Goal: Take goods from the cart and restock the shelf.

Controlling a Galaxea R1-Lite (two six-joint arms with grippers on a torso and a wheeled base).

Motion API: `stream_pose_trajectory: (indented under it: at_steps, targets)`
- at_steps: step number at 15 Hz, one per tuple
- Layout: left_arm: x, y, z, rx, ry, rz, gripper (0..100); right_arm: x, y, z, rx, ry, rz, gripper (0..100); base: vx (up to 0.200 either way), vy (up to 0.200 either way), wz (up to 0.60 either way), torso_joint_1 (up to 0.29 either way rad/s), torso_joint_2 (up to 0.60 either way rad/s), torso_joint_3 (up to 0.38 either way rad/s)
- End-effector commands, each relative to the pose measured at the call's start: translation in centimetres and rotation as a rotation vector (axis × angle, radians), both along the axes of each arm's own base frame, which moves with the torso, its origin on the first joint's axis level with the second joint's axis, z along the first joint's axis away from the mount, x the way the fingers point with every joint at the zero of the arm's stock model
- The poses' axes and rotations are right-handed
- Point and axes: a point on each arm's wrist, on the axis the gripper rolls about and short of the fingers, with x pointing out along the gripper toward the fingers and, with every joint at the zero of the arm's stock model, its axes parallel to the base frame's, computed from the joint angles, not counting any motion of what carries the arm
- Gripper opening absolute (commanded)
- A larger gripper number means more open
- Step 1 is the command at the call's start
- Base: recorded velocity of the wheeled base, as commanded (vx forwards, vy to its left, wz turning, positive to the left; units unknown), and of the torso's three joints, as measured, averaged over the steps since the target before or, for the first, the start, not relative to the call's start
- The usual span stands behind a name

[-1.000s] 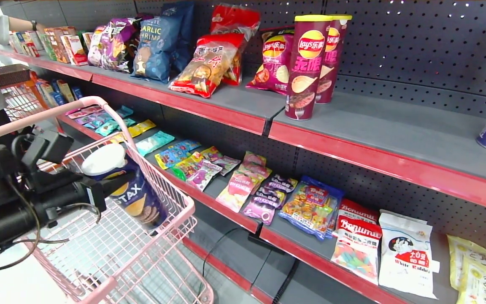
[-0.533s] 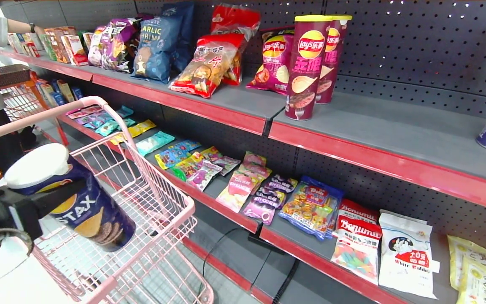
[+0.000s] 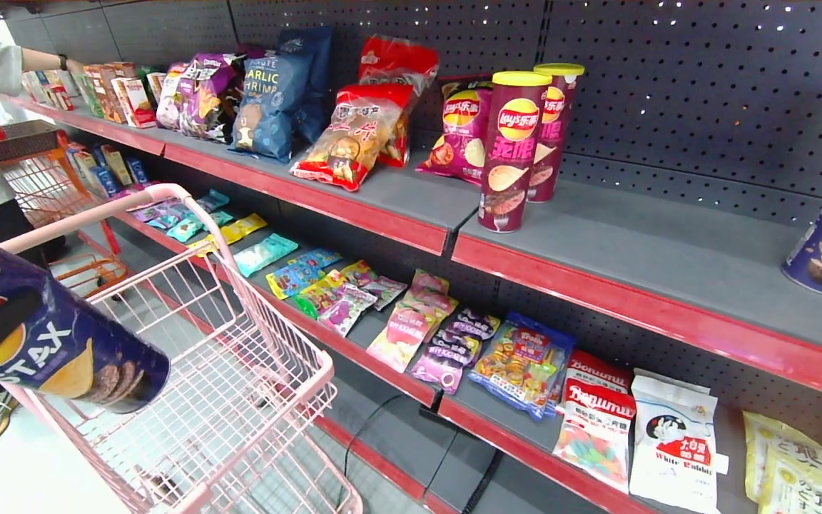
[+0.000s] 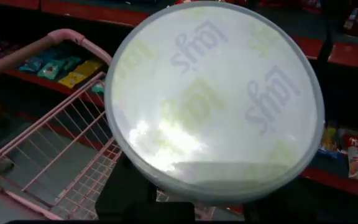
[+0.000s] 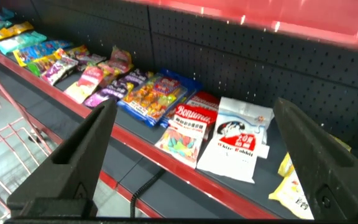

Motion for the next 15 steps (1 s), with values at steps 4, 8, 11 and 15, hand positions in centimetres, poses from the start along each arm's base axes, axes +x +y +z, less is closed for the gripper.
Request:
stream_pose_trajectory:
  at_steps: [4,8,11,15]
  targets:
    - [-3.1,-0.1,-0.3,0.005,-0.024,0.0,0,0.0,0.0,0.0,0.0,0.002,0.0,100,0.0,0.0,0.0,0.221,-0.58,-0.349]
    - [-5.2,-0.2,-1.1,0.004,0.002,0.002,0,0.0,0.0,0.0,0.0,0.002,0.0,100,0.0,0.0,0.0,0.229,-0.55,-0.323]
    - [-5.3,-0.2,-1.1,0.004,-0.004,0.005,0,0.0,0.0,0.0,0.0,0.002,-0.002,100,0.0,0.0,0.0,0.175,-0.41,-0.232]
    - [-5.3,-0.2,-1.1,0.014,-0.002,0.015,0,0.0,0.0,0.0,0.002,0.002,-0.002,100,0.0,0.0,0.0,0.163,-0.37,-0.207]
